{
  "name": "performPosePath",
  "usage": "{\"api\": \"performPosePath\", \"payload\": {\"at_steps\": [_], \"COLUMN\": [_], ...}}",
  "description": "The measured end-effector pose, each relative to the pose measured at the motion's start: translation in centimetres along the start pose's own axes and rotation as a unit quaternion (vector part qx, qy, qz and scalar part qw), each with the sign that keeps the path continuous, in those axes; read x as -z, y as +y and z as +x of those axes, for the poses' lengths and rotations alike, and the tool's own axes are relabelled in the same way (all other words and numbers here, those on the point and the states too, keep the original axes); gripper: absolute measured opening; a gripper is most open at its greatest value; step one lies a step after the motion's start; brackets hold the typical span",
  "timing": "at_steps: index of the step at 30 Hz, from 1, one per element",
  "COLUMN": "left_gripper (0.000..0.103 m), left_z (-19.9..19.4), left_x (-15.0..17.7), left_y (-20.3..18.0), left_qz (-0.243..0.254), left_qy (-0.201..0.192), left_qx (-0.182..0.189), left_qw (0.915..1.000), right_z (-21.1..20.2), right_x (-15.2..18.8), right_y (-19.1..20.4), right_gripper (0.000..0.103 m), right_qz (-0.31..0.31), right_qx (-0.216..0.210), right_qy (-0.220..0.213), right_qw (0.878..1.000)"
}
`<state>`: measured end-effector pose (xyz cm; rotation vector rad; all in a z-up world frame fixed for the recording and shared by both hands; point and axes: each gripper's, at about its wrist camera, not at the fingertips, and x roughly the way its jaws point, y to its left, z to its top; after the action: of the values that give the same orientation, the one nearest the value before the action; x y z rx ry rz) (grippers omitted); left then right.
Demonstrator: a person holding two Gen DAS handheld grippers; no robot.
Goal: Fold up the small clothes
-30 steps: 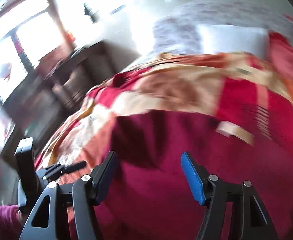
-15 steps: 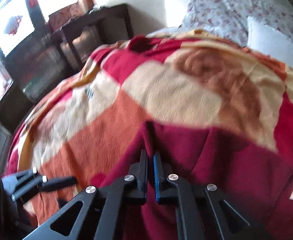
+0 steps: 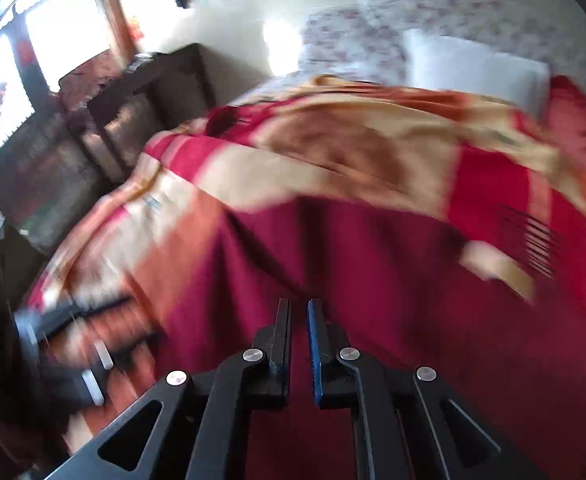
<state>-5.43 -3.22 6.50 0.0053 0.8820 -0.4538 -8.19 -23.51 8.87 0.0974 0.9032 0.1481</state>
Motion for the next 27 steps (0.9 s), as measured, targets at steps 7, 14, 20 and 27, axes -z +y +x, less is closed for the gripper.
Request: {"api": "performPosePath", "payload": {"at_steps": [7,14,20,27], "left_gripper": [0.058,0.058,0.058,0.058], "left_z": [1.2,3.2,2.2,2.4], "left_x": [0.3,1.3,0.5,1.0], "left_y": [-4.0,-7.2,-7.7,-8.8], "left_qz": [0.038,0.088,0.073,0.08], "left_qy": [0.014,0.046,0.035,0.05], "left_qx": [0.018,-0.011,0.006,0.009], "left_qw": [0.999,0.995,0.9967,0.9954], "right_z": [-4.8,-8.2,-12.4,-10.8], "right_x": [8.4,10.0,11.6,11.4], "right_y": [-8.4,-13.2,-20.3,-26.0], "right_gripper": [0.007,0.007,0.017,0.045], "right_qz": [0.096,0.2,0.26,0.316], "right_qx": [0.128,0.061,0.207,0.242], "right_qy": [0.011,-0.021,-0.021,-0.022], "right_qw": [0.987,0.978,0.943,0.917]}}
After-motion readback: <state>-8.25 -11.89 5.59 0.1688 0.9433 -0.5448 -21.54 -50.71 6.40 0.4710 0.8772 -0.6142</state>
